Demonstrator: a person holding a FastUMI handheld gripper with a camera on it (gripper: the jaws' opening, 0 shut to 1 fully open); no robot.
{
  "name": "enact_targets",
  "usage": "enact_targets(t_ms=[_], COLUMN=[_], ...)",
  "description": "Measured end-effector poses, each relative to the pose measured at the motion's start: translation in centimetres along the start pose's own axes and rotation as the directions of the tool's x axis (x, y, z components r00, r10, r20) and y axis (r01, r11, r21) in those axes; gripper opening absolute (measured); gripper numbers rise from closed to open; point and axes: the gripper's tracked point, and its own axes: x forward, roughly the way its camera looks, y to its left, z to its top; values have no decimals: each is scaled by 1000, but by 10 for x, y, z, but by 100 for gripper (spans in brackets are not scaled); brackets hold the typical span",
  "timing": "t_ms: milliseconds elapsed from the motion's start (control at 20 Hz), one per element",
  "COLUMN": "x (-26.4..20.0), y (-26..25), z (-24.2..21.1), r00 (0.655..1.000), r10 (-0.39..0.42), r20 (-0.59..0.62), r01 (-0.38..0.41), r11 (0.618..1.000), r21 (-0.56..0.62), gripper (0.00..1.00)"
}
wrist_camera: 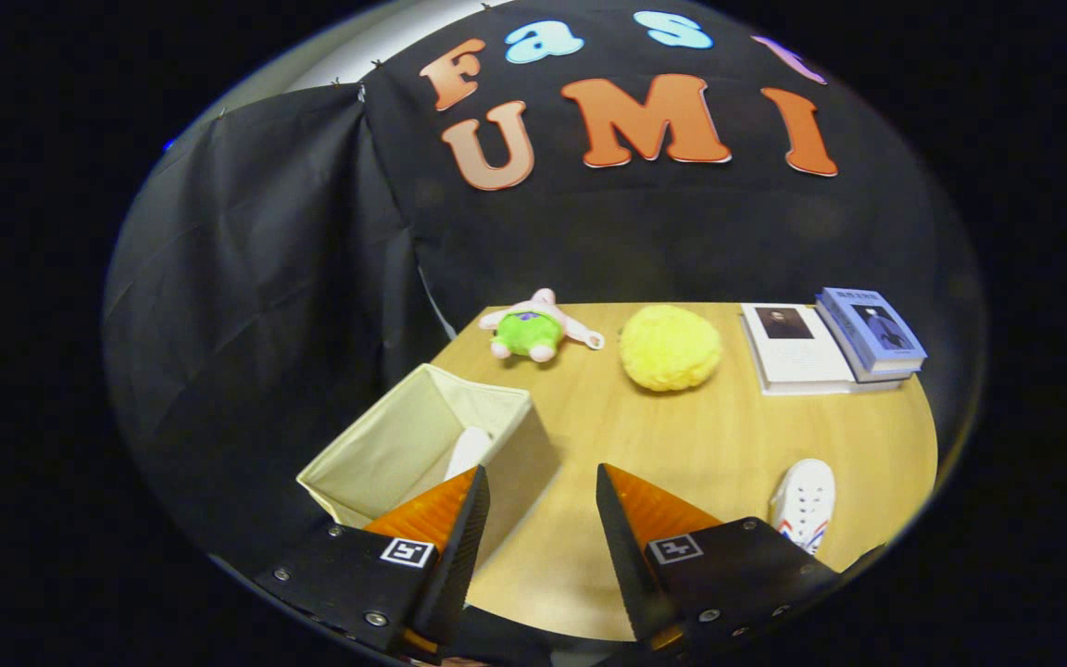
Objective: Open the storage box then place both shoes into the box .Put the left shoe in first, then the right shoe, with the right side of both shoes facing outward in a uniform manner.
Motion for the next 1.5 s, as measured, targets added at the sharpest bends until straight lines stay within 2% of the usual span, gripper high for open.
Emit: enact_targets(t_ms=[150,350,650,800,900,1100,1250,1350,1500], x=[-6,-20,-15,-5,3,27,27,25,25], y=[-76,-139,-202,-207,-219,-227,-231,-231,-223], z=[-27,-65,-119,-150,-156,-163,-162,-161,-155], r00=[992,970,936,923,911,910,899,893,898], r10=[-116,-217,-288,-276,-304,-289,-315,-321,-299], r20=[-47,-106,-201,-267,-280,-297,-305,-316,-323], r01=[118,226,320,327,358,366,399,415,406], r11=[992,970,935,930,918,896,877,860,844], r21=[43,87,151,169,171,251,268,298,349], gripper=[72,74,74,71,68,57,32,21,13])
